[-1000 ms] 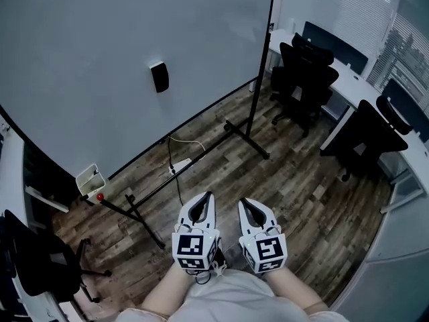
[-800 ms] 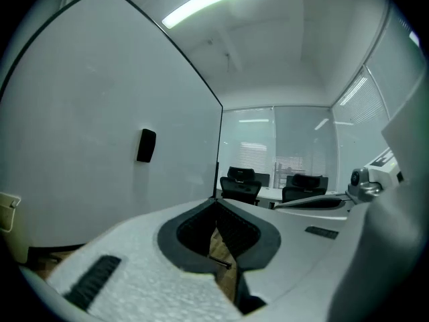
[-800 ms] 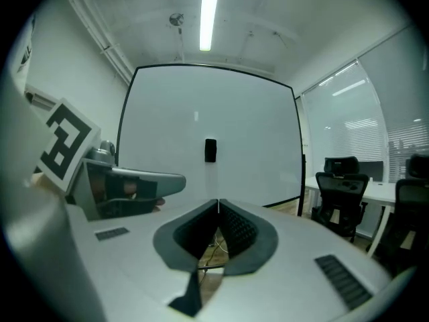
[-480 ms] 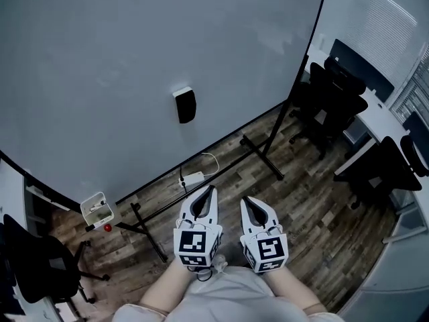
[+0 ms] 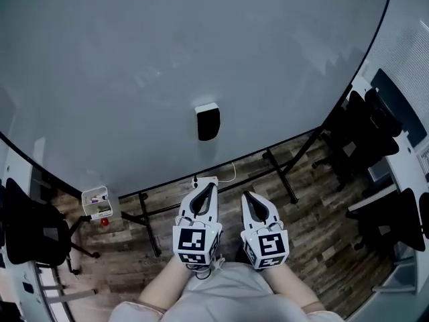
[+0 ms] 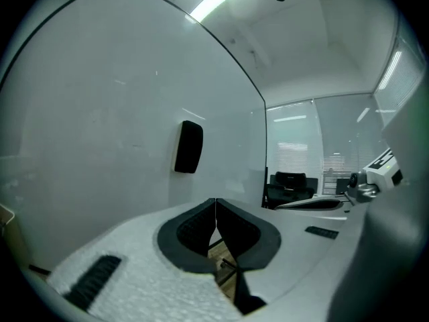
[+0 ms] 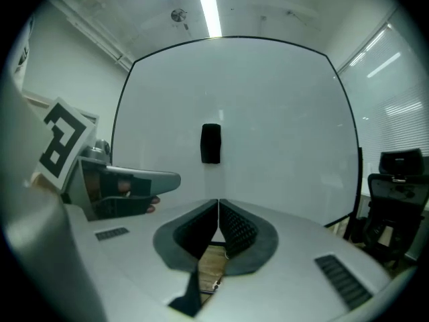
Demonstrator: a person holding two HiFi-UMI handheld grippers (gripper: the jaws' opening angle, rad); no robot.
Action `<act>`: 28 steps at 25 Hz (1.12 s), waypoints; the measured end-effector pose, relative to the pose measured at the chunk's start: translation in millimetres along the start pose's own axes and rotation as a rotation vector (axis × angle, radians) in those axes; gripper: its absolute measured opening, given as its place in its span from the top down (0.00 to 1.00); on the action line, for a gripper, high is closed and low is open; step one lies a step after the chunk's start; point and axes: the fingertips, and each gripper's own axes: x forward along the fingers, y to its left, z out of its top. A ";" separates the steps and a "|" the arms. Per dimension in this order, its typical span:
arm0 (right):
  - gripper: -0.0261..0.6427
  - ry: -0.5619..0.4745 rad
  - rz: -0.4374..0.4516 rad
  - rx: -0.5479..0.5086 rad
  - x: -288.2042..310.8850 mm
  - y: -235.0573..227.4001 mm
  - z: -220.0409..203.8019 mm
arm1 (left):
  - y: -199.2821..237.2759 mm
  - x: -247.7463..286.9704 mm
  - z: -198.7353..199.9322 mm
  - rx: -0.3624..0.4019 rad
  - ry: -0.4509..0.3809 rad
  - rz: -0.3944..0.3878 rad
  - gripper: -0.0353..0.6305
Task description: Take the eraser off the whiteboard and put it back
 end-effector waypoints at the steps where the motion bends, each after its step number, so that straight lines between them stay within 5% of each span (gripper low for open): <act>1: 0.92 -0.003 0.029 -0.005 9.6 -4.6 3.3 | 3.1 6.1 2.2 0.001 -0.003 0.028 0.92; 10: 0.92 -0.012 0.322 -0.062 61.9 -42.0 24.5 | 5.2 47.7 13.6 -0.031 -0.018 0.315 0.92; 18: 0.92 0.003 0.491 -0.090 70.7 -70.7 20.5 | -3.1 59.5 19.4 -0.046 -0.049 0.525 0.92; 28: 0.92 -0.011 0.504 -0.089 81.2 -79.8 30.6 | 9.6 71.4 32.5 -0.097 -0.050 0.552 0.92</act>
